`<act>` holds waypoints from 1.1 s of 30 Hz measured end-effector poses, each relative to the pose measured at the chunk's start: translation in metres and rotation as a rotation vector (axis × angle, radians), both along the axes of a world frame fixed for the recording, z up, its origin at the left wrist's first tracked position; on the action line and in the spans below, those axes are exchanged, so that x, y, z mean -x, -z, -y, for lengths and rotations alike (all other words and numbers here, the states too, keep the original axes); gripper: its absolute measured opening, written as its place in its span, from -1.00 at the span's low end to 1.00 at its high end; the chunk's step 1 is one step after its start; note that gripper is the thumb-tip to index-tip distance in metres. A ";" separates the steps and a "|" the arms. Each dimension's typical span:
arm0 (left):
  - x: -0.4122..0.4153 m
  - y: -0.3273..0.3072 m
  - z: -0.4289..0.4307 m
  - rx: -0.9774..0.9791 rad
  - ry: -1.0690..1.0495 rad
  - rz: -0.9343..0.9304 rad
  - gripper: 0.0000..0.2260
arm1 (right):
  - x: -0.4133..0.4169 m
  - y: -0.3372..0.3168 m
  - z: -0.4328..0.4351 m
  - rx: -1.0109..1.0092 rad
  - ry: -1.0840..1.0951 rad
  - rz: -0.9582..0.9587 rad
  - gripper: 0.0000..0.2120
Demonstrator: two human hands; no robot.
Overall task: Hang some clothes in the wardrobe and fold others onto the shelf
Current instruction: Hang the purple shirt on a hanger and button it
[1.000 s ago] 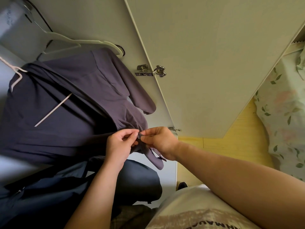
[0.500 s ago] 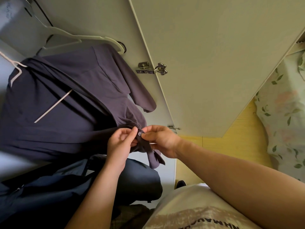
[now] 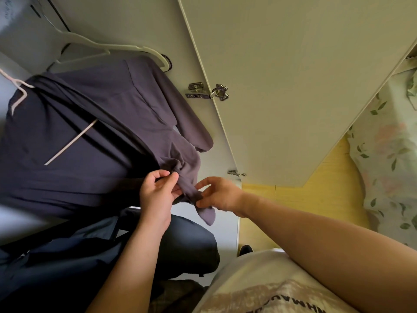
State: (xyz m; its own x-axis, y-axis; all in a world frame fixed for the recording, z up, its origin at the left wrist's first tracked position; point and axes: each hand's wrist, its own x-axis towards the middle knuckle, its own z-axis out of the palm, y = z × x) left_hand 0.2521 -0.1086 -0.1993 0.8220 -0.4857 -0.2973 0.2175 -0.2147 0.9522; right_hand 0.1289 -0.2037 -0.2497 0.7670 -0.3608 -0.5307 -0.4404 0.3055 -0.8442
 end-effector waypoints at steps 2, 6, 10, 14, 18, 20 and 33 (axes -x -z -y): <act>-0.001 -0.002 0.002 0.014 -0.025 0.004 -0.87 | 0.000 0.002 -0.004 0.154 -0.079 -0.024 -0.77; -0.007 0.000 0.003 -0.011 -0.044 0.086 -0.82 | -0.003 0.000 -0.005 0.315 -0.129 -0.053 -0.79; -0.011 0.007 0.003 -0.039 -0.089 0.110 -0.94 | -0.004 0.001 -0.007 0.355 -0.045 -0.001 -0.78; -0.006 0.017 -0.007 -0.156 -0.089 0.252 -0.90 | -0.006 -0.001 -0.005 0.264 0.092 0.020 -0.82; 0.003 0.023 -0.016 -0.228 -0.005 0.267 -0.92 | -0.009 -0.002 -0.005 0.151 0.157 0.080 -0.85; 0.007 0.026 -0.017 -0.214 0.041 0.202 -0.93 | -0.011 -0.005 -0.006 0.107 0.132 0.107 -0.88; 0.006 0.027 -0.017 -0.225 0.087 0.002 -0.93 | -0.009 -0.004 -0.005 0.397 -0.070 0.118 -0.79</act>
State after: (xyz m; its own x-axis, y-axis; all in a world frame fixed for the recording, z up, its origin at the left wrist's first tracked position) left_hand 0.2457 -0.0912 -0.2264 0.7806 -0.4767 -0.4043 0.1868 -0.4394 0.8787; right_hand 0.1382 -0.1991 -0.2457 0.8442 -0.4644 -0.2678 -0.3414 -0.0807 -0.9364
